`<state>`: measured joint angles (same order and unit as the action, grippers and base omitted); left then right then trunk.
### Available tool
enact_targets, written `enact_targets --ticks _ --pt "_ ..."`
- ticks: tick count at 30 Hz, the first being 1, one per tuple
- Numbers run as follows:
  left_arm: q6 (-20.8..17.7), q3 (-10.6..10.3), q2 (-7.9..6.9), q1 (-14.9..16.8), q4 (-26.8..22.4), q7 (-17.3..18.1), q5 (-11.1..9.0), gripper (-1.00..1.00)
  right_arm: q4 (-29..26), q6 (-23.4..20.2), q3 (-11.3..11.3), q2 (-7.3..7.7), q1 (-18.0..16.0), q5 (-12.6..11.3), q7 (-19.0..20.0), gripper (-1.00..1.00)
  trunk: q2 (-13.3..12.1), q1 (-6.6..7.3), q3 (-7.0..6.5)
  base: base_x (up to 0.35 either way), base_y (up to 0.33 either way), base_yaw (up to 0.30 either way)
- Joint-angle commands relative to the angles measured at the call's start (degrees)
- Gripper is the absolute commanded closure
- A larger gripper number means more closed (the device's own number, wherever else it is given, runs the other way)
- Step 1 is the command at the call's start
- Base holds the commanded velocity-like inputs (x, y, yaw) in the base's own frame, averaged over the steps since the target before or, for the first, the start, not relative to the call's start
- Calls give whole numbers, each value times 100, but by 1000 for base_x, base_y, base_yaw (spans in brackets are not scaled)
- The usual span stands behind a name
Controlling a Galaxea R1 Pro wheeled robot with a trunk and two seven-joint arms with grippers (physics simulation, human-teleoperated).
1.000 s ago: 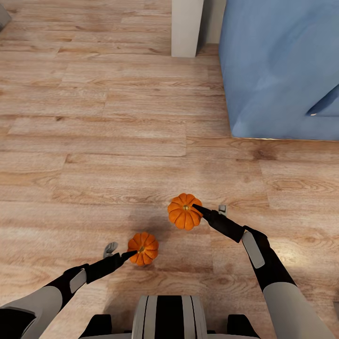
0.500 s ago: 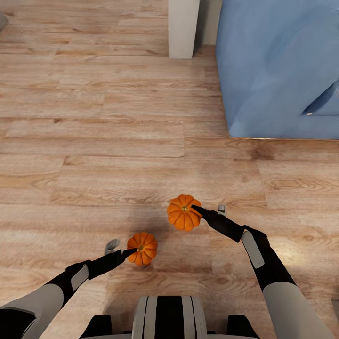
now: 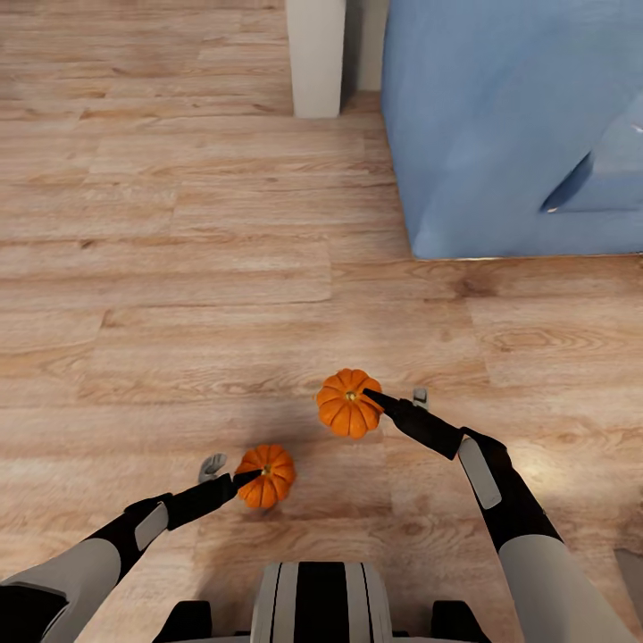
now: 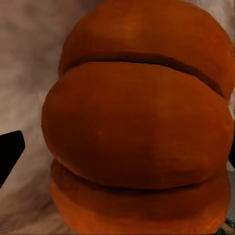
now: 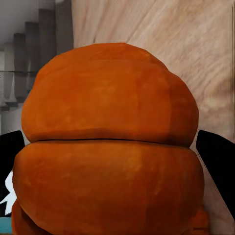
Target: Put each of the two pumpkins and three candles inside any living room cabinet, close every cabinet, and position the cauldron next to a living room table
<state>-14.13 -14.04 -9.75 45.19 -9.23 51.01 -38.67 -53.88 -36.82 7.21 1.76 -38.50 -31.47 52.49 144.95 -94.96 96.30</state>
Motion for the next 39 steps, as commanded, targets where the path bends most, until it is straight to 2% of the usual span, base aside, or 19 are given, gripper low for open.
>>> enact_targets --ticks 1,18,19,26,31,36,39 --pt "33 7 1 2 9 -155 53 -100 0 0 0 0 0 0 -2 100 0 -1 -7 0 0 -205" --pt "33 -3 8 -1 15 -104 44 -100 0 0 0 0 0 0 -2 100 0 -1 -124 0 0 -206" --pt "33 -3 8 0 16 -102 42 100 0 0 0 0 0 0 -2 100 0 -1 -129 0 0 -165" --pt "42 6 0 -1 9 -55 35 100 0 0 0 0 0 6 -5 100 0 -1 -135 0 0 -26" --pt "42 7 -17 1 2 109 35 100 0 0 0 0 0 8 -10 100 0 -1 -135 0 0 0" --pt "30 14 -72 8 8 674 35 100 0 0 0 0 0 9 -11 100 0 -1 -135 0 0 0" --pt "19 13 -194 14 -48 1109 35 100 0 0 0 0 0 6 -11 100 0 -1 -135 0 0 0"
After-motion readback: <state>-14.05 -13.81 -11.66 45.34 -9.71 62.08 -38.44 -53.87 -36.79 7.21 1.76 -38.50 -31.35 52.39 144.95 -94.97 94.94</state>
